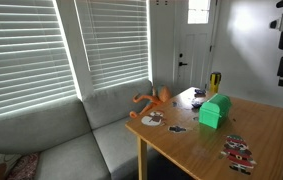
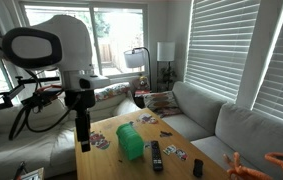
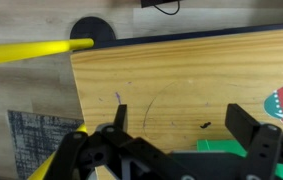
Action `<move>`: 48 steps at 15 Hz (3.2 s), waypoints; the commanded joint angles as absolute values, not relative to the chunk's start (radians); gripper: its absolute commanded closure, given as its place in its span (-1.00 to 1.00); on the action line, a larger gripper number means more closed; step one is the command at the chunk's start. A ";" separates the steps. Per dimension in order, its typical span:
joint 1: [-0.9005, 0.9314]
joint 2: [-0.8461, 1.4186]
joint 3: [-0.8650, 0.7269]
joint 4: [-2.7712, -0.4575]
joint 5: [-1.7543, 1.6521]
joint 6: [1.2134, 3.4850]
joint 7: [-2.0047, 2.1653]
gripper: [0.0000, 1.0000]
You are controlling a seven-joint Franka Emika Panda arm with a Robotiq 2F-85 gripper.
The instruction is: Turn the green bowl to the left
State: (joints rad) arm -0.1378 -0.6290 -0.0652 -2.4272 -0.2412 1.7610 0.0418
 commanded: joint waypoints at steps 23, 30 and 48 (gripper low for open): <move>-0.099 -0.172 0.042 -2.204 0.069 2.124 1.186 -1.00; -0.085 -0.122 0.029 -2.194 0.071 2.105 1.248 -1.00; -0.071 -0.070 0.006 -2.207 0.083 2.110 1.010 -1.00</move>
State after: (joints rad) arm -0.0950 -0.0758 0.0236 -2.2124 0.0632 2.1121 1.1130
